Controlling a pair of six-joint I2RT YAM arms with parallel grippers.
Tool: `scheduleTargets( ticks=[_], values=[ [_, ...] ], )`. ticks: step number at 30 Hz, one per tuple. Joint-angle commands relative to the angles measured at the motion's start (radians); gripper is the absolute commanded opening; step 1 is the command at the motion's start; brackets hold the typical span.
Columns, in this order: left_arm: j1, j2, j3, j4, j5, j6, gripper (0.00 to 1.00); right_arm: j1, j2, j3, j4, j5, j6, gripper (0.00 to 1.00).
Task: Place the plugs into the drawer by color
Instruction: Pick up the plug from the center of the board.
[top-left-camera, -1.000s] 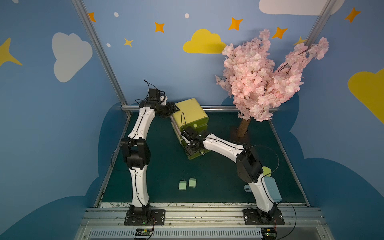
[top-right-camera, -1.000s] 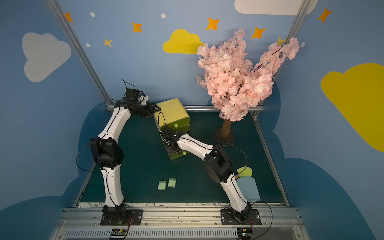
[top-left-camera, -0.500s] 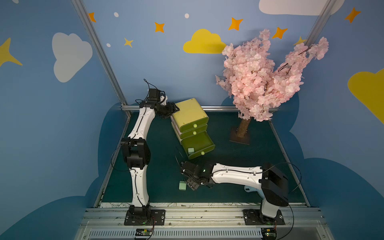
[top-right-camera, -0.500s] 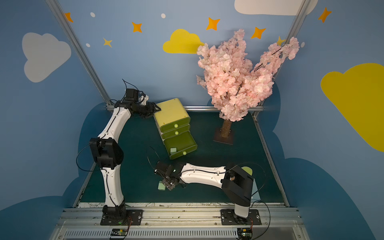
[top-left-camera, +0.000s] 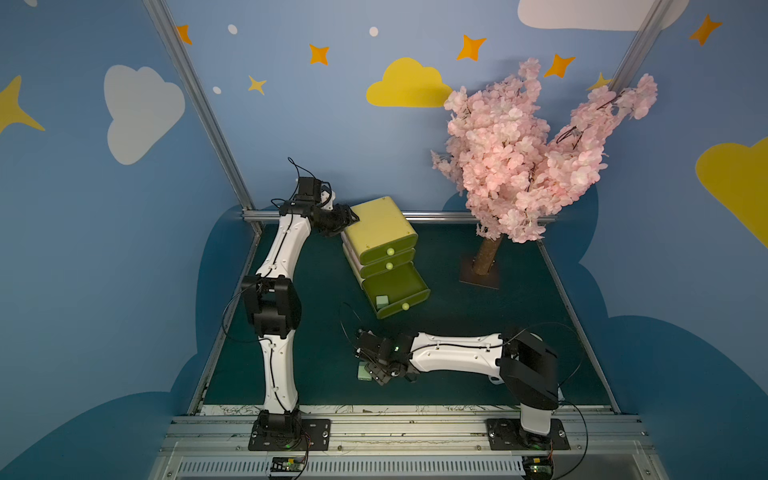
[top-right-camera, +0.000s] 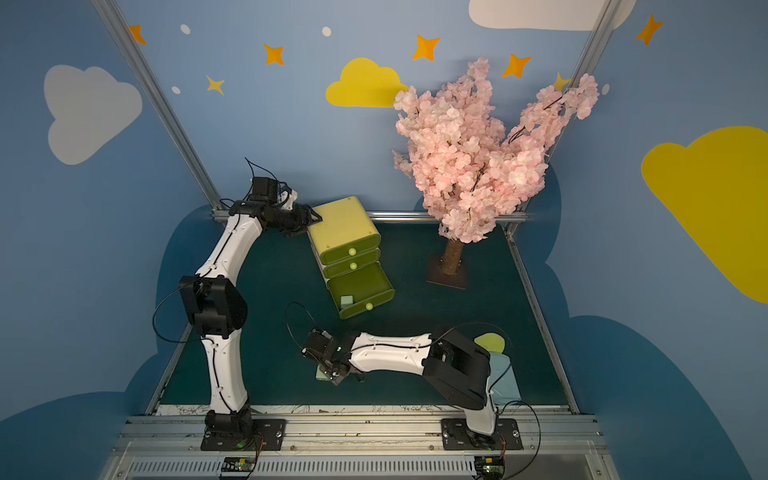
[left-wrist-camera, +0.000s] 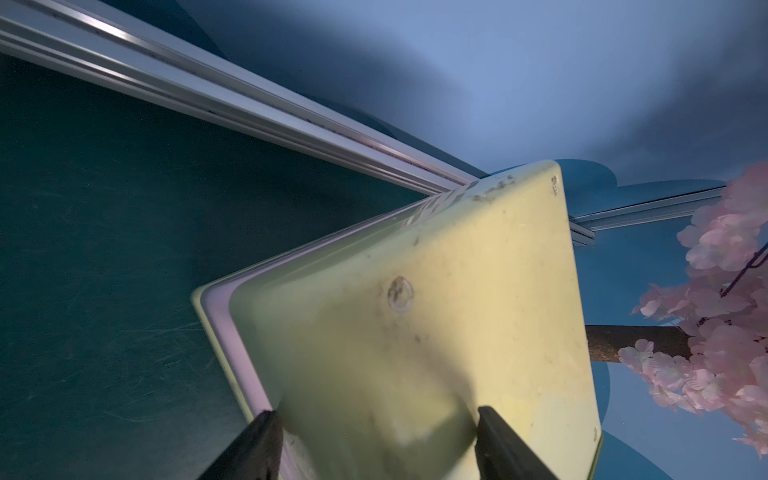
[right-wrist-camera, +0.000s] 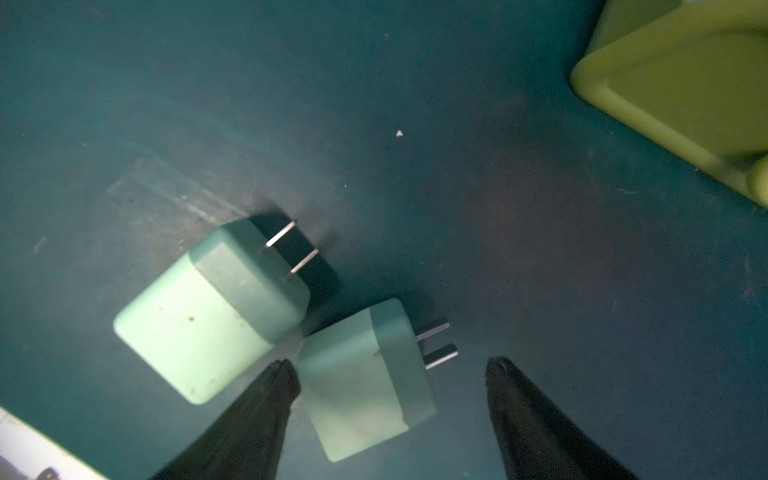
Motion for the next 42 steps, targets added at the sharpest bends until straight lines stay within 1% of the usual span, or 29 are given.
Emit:
scheduleTargets(
  ticks=[1, 10, 16, 22, 25, 28, 30, 32, 35, 39, 42],
  values=[
    [-0.012, 0.046, -0.031, -0.13, -0.081, 0.036, 0.74, -0.003, 0.02, 0.025, -0.001, 0.01, 0.017, 0.78],
    [-0.012, 0.049, -0.03, -0.13, -0.078, 0.035, 0.74, -0.003, -0.003, -0.002, -0.021, 0.014, 0.046, 0.79],
    [-0.016, 0.044, -0.03, -0.131, -0.08, 0.036, 0.74, -0.014, -0.068, -0.062, -0.042, 0.033, 0.079, 0.8],
    [-0.023, 0.046, -0.029, -0.131, -0.082, 0.035, 0.74, -0.04, -0.168, -0.143, -0.067, 0.03, 0.134, 0.8],
    [-0.027, 0.046, -0.029, -0.131, -0.086, 0.035, 0.74, -0.043, -0.215, -0.123, -0.104, -0.039, 0.181, 0.79],
    [-0.031, 0.047, -0.031, -0.132, -0.09, 0.035, 0.74, -0.108, -0.232, -0.086, -0.182, -0.241, 0.275, 0.77],
    [-0.031, 0.049, -0.028, -0.131, -0.083, 0.033, 0.74, -0.149, -0.216, -0.053, -0.282, -0.319, 0.309, 0.75],
    [-0.031, 0.05, -0.025, -0.131, -0.076, 0.029, 0.74, -0.165, -0.176, 0.0, -0.376, -0.356, 0.309, 0.72],
    [-0.031, 0.044, -0.026, -0.131, -0.076, 0.029, 0.74, -0.145, -0.113, 0.077, -0.447, -0.315, 0.283, 0.69],
    [-0.031, 0.04, -0.027, -0.131, -0.078, 0.03, 0.74, -0.117, -0.034, 0.155, -0.438, -0.285, 0.221, 0.67],
    [-0.031, 0.04, -0.028, -0.132, -0.076, 0.031, 0.74, -0.099, 0.005, 0.172, -0.397, -0.257, 0.181, 0.67]
  ],
)
